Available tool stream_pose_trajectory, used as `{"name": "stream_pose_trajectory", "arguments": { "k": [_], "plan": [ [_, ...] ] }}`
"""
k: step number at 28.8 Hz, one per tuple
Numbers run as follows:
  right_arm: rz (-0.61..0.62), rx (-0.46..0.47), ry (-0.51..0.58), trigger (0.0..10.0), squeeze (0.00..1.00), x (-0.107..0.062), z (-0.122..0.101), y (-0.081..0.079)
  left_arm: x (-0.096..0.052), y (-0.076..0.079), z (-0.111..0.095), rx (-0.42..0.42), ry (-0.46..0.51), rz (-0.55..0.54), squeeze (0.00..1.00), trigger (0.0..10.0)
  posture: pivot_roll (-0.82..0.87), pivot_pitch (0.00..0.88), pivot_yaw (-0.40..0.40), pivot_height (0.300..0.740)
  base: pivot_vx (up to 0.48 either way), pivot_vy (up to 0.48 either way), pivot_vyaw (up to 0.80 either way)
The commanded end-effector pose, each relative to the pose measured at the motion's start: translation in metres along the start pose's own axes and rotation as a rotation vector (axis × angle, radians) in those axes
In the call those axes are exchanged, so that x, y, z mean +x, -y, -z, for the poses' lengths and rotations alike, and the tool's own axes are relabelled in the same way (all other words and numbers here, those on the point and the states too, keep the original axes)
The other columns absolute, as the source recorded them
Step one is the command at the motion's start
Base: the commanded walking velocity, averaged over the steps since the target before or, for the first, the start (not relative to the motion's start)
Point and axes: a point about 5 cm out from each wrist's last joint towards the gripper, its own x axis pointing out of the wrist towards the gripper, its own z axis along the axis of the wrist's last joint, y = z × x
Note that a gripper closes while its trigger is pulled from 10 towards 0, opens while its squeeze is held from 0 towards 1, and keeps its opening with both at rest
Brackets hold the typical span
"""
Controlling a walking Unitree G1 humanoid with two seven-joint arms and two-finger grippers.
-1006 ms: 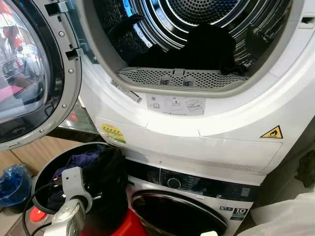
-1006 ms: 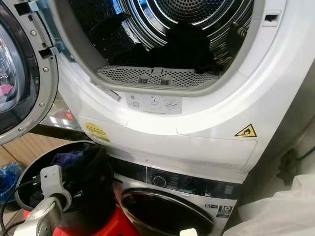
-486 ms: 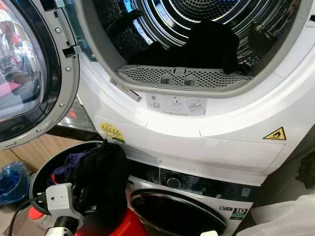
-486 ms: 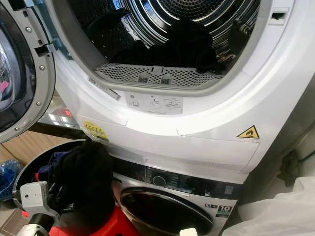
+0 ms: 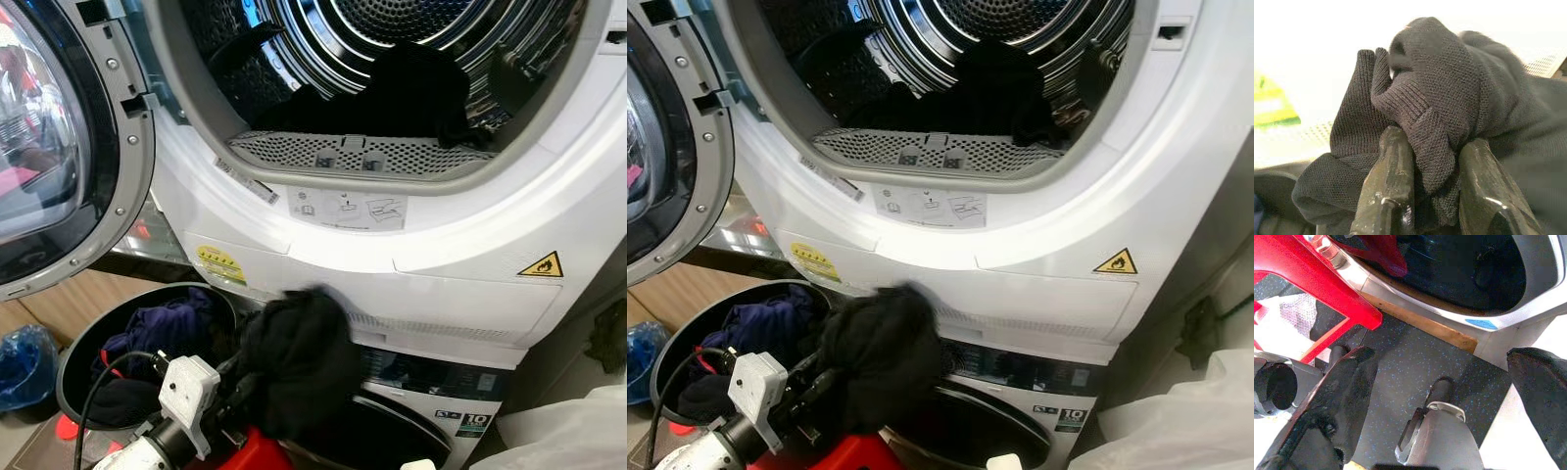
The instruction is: Clothes washing
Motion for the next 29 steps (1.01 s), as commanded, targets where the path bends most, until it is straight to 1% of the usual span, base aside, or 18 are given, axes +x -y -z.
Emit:
{"name": "stream_pose_trajectory", "arguments": {
  "k": [1, 2, 4, 6, 9, 10, 12, 14, 15, 17, 19, 21, 22, 24, 25, 27, 28, 29],
  "plan": [
    [-0.004, 0.007, 0.004, 10.0, 0.00, 0.000, 0.000, -0.003, 0.010, 0.000, -0.024, 0.066, 0.086, 0.054, 0.00, 0.0, -0.02, 0.000, 0.122, 0.740, 0.000, 0.000, 0.00],
    [-0.003, 0.007, 0.002, 10.0, 0.00, 0.000, 0.000, -0.003, 0.012, 0.004, -0.026, 0.058, 0.085, 0.090, 0.00, 0.0, -0.02, 0.000, 0.122, 0.740, 0.000, 0.000, 0.00],
    [-0.003, 0.007, 0.000, 10.0, 0.00, 0.000, 0.002, -0.003, 0.014, 0.014, -0.029, 0.052, 0.064, 0.205, 0.00, 0.0, -0.02, 0.000, 0.119, 0.740, 0.000, 0.000, 0.00],
    [-0.003, 0.007, -0.002, 10.0, 0.00, 0.000, 0.002, -0.004, 0.011, 0.022, -0.030, 0.083, 0.026, 0.333, 0.00, 0.0, -0.02, 0.000, 0.120, 0.740, 0.000, 0.000, 0.00],
    [-0.002, 0.007, -0.002, 10.0, 0.00, 0.000, 0.002, -0.003, 0.010, 0.019, -0.035, 0.099, 0.034, 0.344, 0.00, 0.0, -0.02, 0.000, 0.119, 0.740, 0.000, 0.000, 0.00],
    [0.001, 0.009, 0.001, 10.0, 0.00, 0.000, 0.002, -0.003, 0.013, 0.014, -0.043, 0.134, 0.060, 0.338, 0.00, 0.0, -0.02, 0.000, 0.119, 0.740, 0.000, 0.000, 0.00],
    [0.003, 0.008, 0.001, 10.0, 0.00, 0.000, 0.001, -0.002, 0.020, 0.011, -0.056, 0.174, 0.094, 0.356, 0.00, 0.0, -0.01, 0.000, 0.114, 0.740, 0.000, 0.000, 0.00],
    [0.004, 0.008, 0.002, 10.0, 0.00, 0.000, 0.001, -0.002, 0.023, 0.011, -0.063, 0.188, 0.108, 0.375, 0.00, 0.0, 0.00, 0.000, 0.112, 0.740, 0.000, 0.000, 0.00],
    [0.004, 0.006, 0.002, 10.0, 0.00, 0.000, 0.001, -0.001, 0.026, 0.014, -0.068, 0.259, 0.093, 0.442, 0.00, 0.0, 0.00, 0.000, 0.110, 0.740, 0.000, 0.000, 0.00],
    [0.004, 0.004, 0.003, 10.0, 0.00, 0.000, 0.000, -0.001, 0.027, 0.019, -0.075, 0.340, 0.093, 0.511, 0.00, 0.0, 0.00, 0.000, 0.110, 0.740, 0.000, 0.000, 0.00],
    [0.007, 0.010, 0.010, 10.0, 0.00, 0.000, -0.002, -0.001, 0.037, 0.018, -0.094, 0.370, 0.190, 0.486, 0.00, 0.0, -0.01, 0.000, 0.111, 0.740, 0.000, 0.000, 0.00],
    [0.007, 0.011, 0.012, 10.0, 0.00, 0.001, -0.003, -0.001, 0.043, 0.014, -0.102, 0.392, 0.216, 0.473, 0.00, 0.0, 0.00, 0.000, 0.110, 0.740, 0.000, 0.000, 0.00],
    [0.008, 0.012, 0.014, 10.0, 0.00, 0.001, -0.004, -0.001, 0.048, 0.011, -0.110, 0.429, 0.246, 0.470, 0.00, 0.0, 0.00, 0.000, 0.107, 0.740, 0.000, 0.000, 0.00],
    [0.008, 0.013, 0.014, 10.0, 0.00, 0.001, -0.004, -0.001, 0.052, 0.010, -0.117, 0.456, 0.264, 0.477, 0.00, 0.0, 0.00, 0.000, 0.105, 0.740, 0.000, 0.000, 0.00],
    [0.004, 0.008, 0.010, 10.0, 0.00, 0.001, -0.003, -0.003, 0.058, 0.008, -0.128, 0.484, 0.298, 0.487, 0.00, 0.0, 0.01, 0.000, 0.097, 0.740, 0.000, 0.000, 0.00],
    [0.002, 0.007, 0.009, 10.0, 0.00, 0.001, -0.003, -0.003, 0.060, 0.008, -0.132, 0.495, 0.308, 0.489, 0.00, 0.0, 0.01, 0.000, 0.097, 0.740, 0.000, 0.000, 0.00],
    [0.001, 0.005, 0.008, 10.0, 0.00, 0.001, -0.003, -0.004, 0.064, 0.006, -0.143, 0.549, 0.343, 0.520, 0.00, 0.0, 0.01, 0.000, 0.099, 0.740, 0.000, 0.000, 0.00],
    [0.002, 0.008, 0.009, 10.0, 0.00, 0.001, -0.003, -0.004, 0.066, 0.006, -0.148, 0.571, 0.359, 0.529, 0.00, 0.0, 0.01, 0.000, 0.099, 0.740, 0.000, 0.000, 0.00]
  ]
}}
